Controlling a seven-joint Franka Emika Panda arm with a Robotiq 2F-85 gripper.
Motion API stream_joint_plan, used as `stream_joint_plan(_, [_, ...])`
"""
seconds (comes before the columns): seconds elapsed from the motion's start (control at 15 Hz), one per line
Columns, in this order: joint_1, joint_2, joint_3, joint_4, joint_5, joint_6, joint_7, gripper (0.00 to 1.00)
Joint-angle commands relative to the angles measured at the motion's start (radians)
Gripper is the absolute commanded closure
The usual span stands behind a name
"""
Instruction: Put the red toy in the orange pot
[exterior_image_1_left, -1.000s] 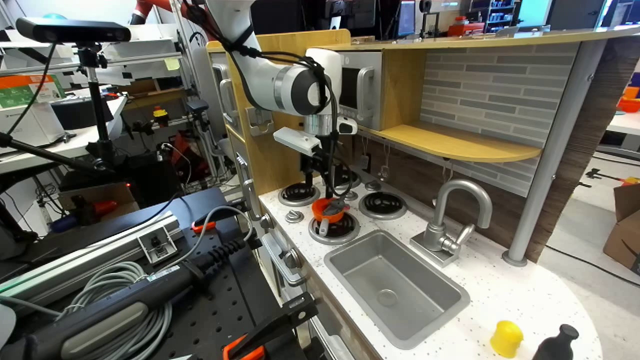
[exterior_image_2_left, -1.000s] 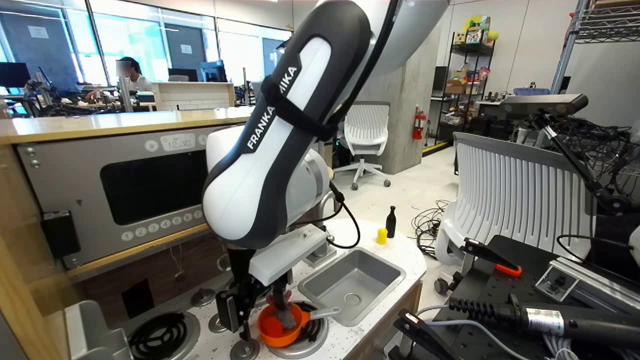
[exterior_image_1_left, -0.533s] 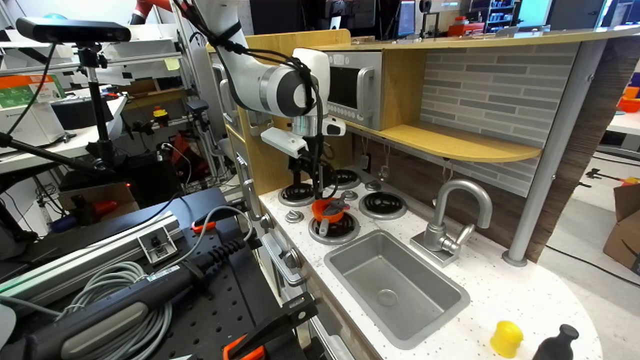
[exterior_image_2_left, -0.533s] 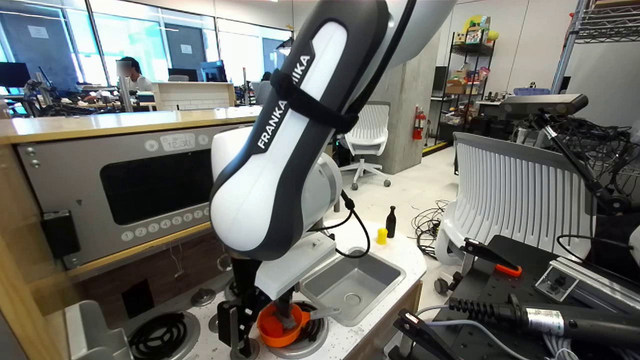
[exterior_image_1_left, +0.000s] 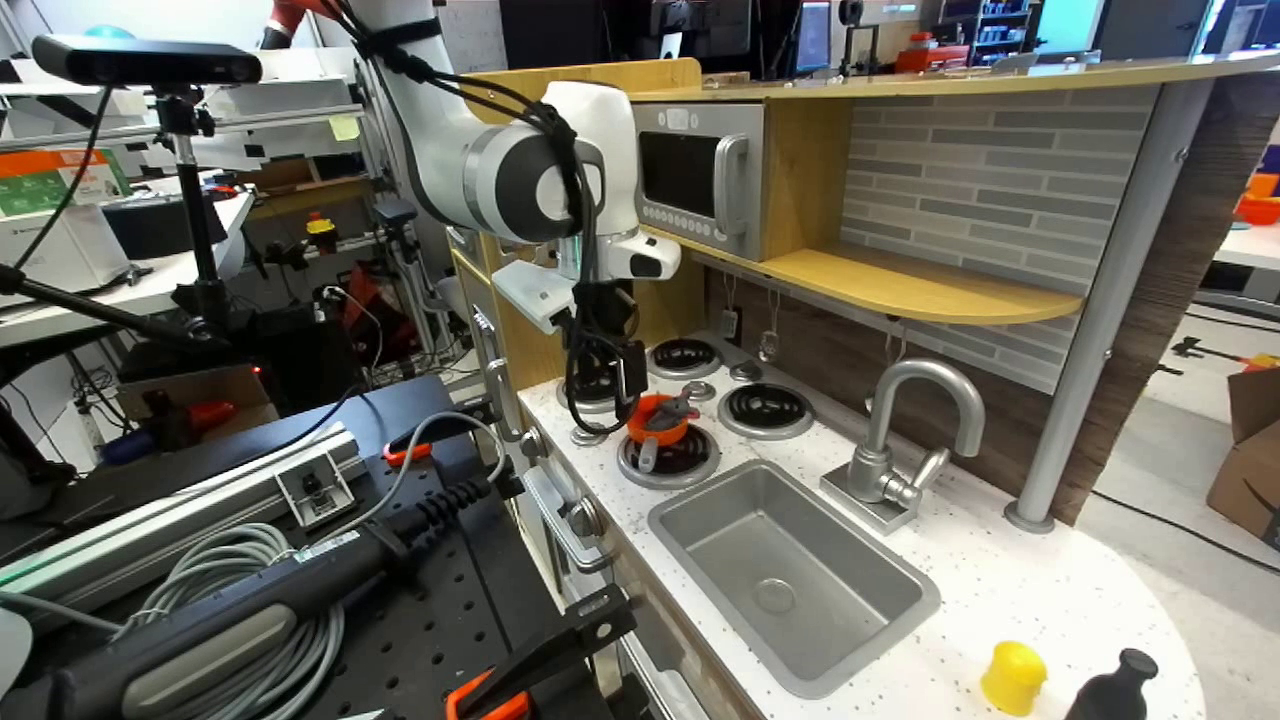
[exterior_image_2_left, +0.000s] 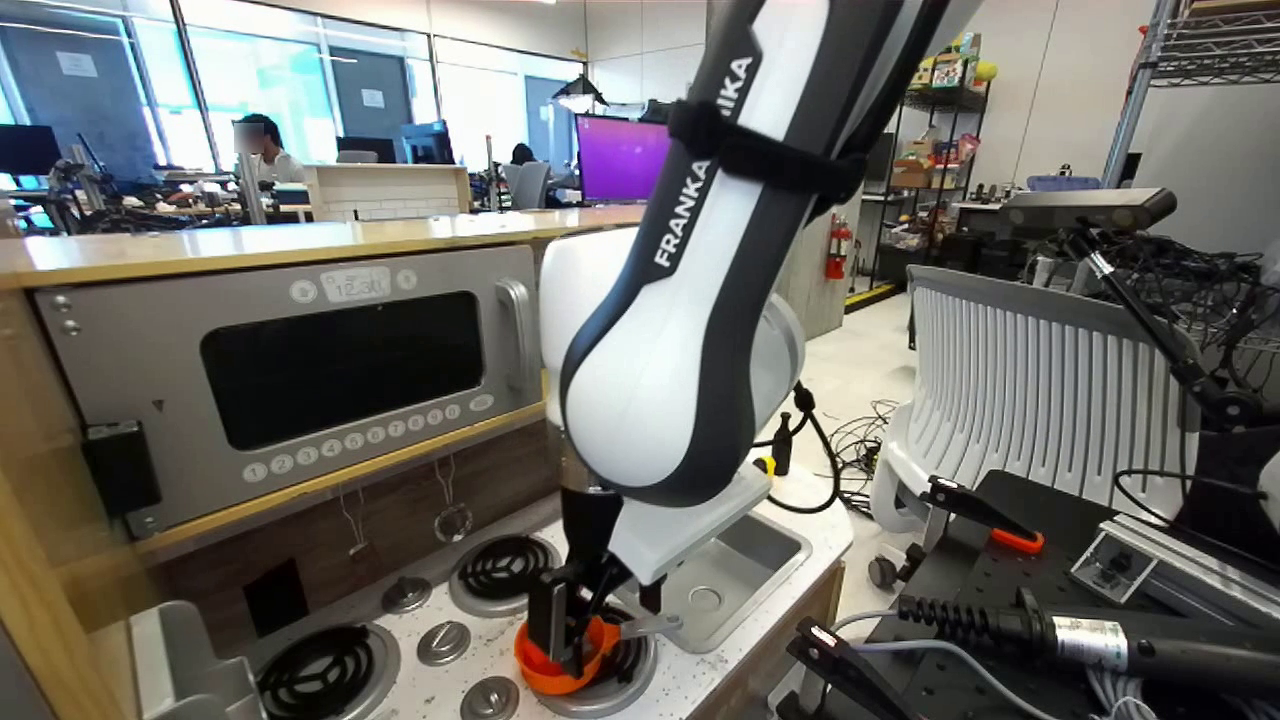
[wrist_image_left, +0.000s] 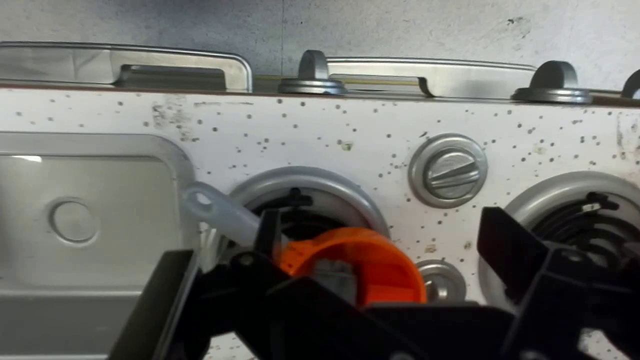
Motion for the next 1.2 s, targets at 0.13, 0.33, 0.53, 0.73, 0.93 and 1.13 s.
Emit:
stream_joint_plan(0.13, [-0.045,-0.204,-0.081,-0.187,0.007,0.004,0.006,0.00])
stream_joint_plan(0.33, [-0.099,-0.262,-0.115,-0.232,0.005,0.007,-0.005,0.00])
stream_joint_plan(0.53, [-0.118,-0.302,-0.169,-0.257,-0.026,-0.013,0.007,0.00])
stream_joint_plan(0.73, [-0.110,-0.318,-0.222,-0.274,-0.069,-0.023,0.029,0.00])
stream_joint_plan(0.93, [-0.109,-0.319,-0.241,-0.281,-0.103,-0.038,0.020,0.00])
stream_joint_plan(1.13, [-0.128,-0.317,-0.215,-0.291,-0.146,-0.035,-0.065,0.00])
